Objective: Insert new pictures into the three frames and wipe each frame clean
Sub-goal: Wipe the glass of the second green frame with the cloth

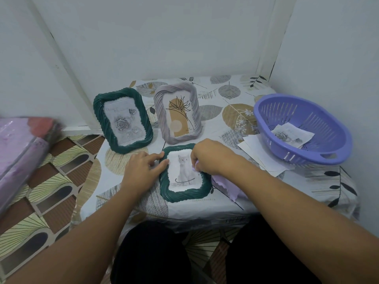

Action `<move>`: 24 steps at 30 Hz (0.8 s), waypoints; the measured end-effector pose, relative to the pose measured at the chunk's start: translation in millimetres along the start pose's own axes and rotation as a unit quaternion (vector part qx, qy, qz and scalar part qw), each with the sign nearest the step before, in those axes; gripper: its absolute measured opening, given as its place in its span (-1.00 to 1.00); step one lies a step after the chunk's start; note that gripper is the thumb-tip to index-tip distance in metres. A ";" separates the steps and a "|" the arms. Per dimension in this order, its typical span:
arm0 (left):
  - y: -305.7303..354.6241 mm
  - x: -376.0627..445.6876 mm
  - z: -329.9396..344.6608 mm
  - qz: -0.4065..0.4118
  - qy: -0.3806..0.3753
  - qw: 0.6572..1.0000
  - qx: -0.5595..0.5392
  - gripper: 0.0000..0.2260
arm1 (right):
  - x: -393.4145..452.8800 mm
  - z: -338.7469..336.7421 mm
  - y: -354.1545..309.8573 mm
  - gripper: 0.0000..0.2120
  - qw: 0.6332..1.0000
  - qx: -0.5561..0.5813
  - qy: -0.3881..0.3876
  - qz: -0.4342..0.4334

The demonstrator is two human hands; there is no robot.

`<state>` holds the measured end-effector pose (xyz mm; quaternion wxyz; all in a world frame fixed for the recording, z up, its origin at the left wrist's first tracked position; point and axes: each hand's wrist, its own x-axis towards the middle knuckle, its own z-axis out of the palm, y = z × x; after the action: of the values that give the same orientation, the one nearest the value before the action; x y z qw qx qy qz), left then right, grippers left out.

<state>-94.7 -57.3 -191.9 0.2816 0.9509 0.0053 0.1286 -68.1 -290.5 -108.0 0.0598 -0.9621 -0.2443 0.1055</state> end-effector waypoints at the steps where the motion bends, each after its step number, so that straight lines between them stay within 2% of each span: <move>1: 0.2 0.0 0.0 0.001 -0.001 1.000 0.001 -0.64 | -1.9 -3.2 -2.9 -0.88 1.000 -0.017 -0.024 -0.002; 3: -0.3 0.1 0.4 0.001 -0.002 1.000 0.005 -0.64 | -2.8 -8.1 -5.0 -0.91 0.998 -0.028 -0.050 -0.004; 7: -0.6 0.4 1.0 0.002 0.002 1.000 0.002 -0.64 | 4.3 -4.3 -5.5 -0.91 0.999 -0.033 0.000 0.029; 11: 0.1 0.2 0.6 0.001 0.003 1.000 0.005 -0.65 | -1.5 -9.8 -10.3 -0.89 0.997 -0.046 -0.061 -0.003; 15: 0.3 0.2 0.2 0.000 0.001 1.000 0.006 -0.64 | 1.3 -8.2 -8.5 -0.90 0.999 -0.031 -0.012 0.024; 19: 2.0 -0.6 -0.6 -0.003 -0.004 1.000 0.006 -0.64 | -1.3 -12.4 -12.1 -0.86 0.997 -0.042 -0.063 0.006; 22: 2.6 -0.8 -0.9 -0.002 -0.003 1.000 0.007 -0.64 | 3.6 -8.4 -10.0 -0.89 0.999 -0.030 -0.007 0.030; 24: 2.9 -0.8 -1.5 -0.002 -0.003 1.000 0.005 -0.64 | 5.8 -9.8 -9.8 -0.89 0.999 -0.029 0.001 0.032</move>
<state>-96.0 -59.0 -189.3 0.2769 0.9527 0.0071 0.1252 -65.3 -279.8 -97.9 0.0283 -0.9709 -0.2162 0.0994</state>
